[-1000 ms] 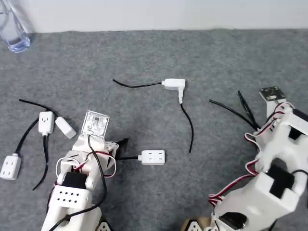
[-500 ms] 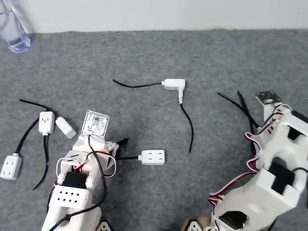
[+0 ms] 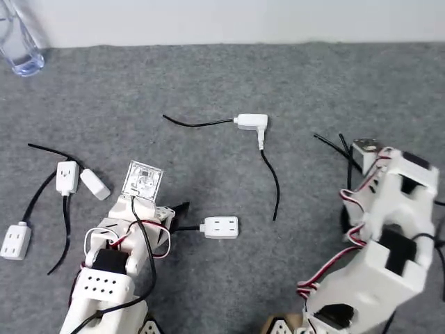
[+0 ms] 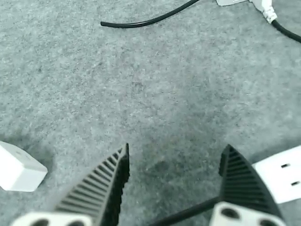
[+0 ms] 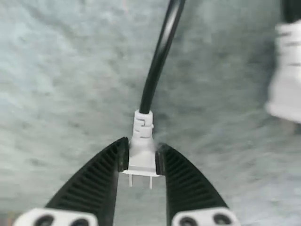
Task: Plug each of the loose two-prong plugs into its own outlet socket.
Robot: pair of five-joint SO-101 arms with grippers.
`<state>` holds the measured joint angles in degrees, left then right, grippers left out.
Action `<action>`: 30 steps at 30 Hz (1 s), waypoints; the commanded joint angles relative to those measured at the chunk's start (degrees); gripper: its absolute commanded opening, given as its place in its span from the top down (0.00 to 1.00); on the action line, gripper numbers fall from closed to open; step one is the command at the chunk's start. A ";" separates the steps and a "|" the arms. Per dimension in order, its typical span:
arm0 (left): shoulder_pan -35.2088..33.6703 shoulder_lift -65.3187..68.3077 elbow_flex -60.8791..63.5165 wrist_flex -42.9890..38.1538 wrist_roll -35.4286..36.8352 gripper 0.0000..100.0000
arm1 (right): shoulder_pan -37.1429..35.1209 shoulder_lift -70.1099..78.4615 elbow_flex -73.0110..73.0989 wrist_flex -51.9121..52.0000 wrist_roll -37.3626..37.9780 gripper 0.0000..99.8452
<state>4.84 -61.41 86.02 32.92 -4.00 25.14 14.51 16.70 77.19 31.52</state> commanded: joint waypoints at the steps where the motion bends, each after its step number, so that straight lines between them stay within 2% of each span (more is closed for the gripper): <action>1: 0.62 -0.53 -0.31 -1.58 0.18 0.71 | -6.20 -0.40 -2.81 3.91 -13.19 0.99; 5: 0.44 -0.53 -0.22 -1.58 0.18 0.71 | -11.38 -0.31 -12.13 8.84 -30.42 0.99; 11: 0.35 -0.53 -0.22 -1.58 0.18 0.71 | -12.79 -0.31 -20.75 10.95 -57.49 0.99; 18: 0.62 -0.53 -0.22 -2.81 0.09 0.71 | -13.32 0.57 -16.97 11.56 -61.36 0.99; 22: 0.70 -0.53 0.04 -3.34 0.09 0.71 | -13.85 3.03 -13.27 9.98 -71.12 0.99; 26: 0.70 -0.53 0.13 -3.34 0.09 0.71 | -16.31 6.73 -14.77 9.80 -75.16 0.99; 30: 0.70 -0.53 0.22 -3.34 0.09 0.71 | -16.48 9.71 -18.55 10.42 -82.73 0.99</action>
<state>5.01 -61.49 86.37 31.16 -4.00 9.14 23.74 2.99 87.12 -46.64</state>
